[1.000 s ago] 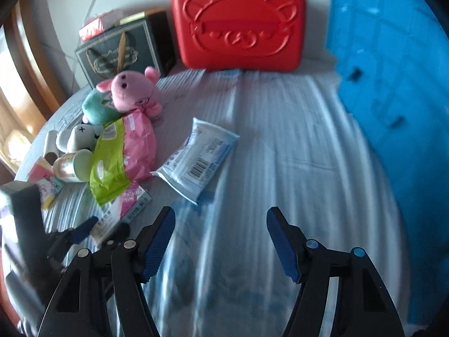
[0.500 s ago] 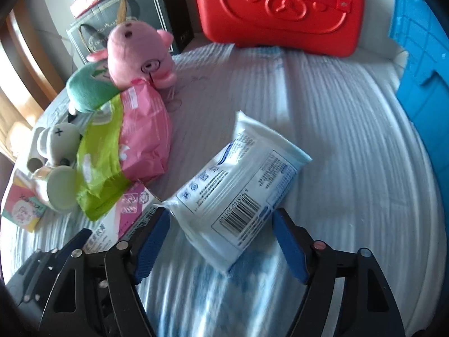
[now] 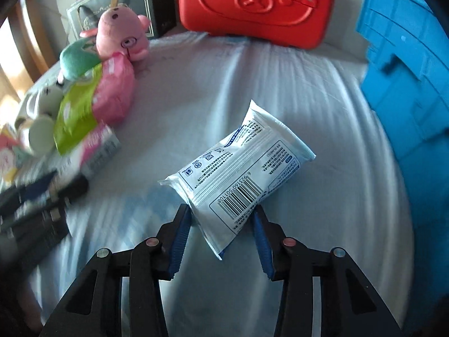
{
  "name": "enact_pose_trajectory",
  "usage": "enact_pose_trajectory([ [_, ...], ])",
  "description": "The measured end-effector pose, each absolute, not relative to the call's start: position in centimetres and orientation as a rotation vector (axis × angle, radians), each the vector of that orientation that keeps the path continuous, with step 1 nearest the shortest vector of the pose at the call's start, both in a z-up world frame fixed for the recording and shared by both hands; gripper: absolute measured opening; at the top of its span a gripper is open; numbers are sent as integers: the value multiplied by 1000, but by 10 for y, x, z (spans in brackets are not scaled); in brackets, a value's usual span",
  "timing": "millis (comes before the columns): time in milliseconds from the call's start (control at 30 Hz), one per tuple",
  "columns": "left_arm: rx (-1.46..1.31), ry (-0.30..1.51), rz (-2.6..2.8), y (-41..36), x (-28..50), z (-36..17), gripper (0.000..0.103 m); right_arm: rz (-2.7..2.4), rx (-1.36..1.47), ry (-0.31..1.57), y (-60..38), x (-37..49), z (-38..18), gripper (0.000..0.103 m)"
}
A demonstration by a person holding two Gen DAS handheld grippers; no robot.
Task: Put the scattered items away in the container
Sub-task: 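Grasp the white wet-wipes pack with the right tool while the left tool grasps the pink ointment box, then lift the wipes pack with the right tool while the left tool carries the ointment box to the blue crate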
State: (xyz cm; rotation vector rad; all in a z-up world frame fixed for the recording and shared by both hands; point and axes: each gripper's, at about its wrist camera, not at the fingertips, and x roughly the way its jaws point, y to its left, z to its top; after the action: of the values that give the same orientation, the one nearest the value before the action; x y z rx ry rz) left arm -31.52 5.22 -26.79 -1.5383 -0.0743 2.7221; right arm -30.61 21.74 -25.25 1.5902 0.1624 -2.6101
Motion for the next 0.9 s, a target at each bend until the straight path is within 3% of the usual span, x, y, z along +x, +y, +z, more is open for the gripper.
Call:
enact_pose_trajectory([
  [167, -1513, -46, 2689, 76, -328, -268, 38, -2656, 1632, 115, 250, -291, -238, 52],
  [233, -1494, -7, 2704, 88, -333, -268, 36, -2683, 1597, 15, 258, -290, -228, 61],
  [267, -1490, -9, 2696, 93, -337, -268, 36, -2700, 1583, -30, 260, -293, -225, 72],
  [300, -1488, -10, 2687, 99, -343, -267, 36, -2715, 1578, -59, 262, -297, -224, 76],
  [433, -1475, 43, 2691, 112, -355, -267, 37, -2762, 1617, -199, 272, -319, -231, 76],
  [467, -1484, 28, 2694, 111, -357, -266, 40, -2763, 1637, -219, 273, -323, -236, 76],
  [500, -1496, 16, 2703, 108, -360, -267, 50, -2765, 1657, -235, 275, -325, -240, 76],
  [533, -1508, 18, 2714, 107, -365, -268, 68, -2768, 1662, -244, 275, -326, -243, 77],
  [567, -1527, 19, 2728, 103, -368, -269, 75, -2775, 1659, -245, 276, -326, -245, 78],
  [667, -1514, -10, 2723, 99, -373, -270, 77, -2798, 1628, -209, 275, -321, -247, 74],
  [700, -1497, 7, 2723, 101, -371, -269, 68, -2812, 1603, -179, 274, -321, -247, 66],
  [733, -1477, 16, 2714, 104, -368, -267, 52, -2822, 1578, -152, 273, -321, -247, 64],
  [800, -1472, 28, 2677, 111, -359, -262, 28, -2812, 1558, -143, 273, -323, -246, 55],
  [900, -1478, 36, 2649, 117, -346, -257, 28, -2786, 1540, -154, 272, -316, -243, 50],
])
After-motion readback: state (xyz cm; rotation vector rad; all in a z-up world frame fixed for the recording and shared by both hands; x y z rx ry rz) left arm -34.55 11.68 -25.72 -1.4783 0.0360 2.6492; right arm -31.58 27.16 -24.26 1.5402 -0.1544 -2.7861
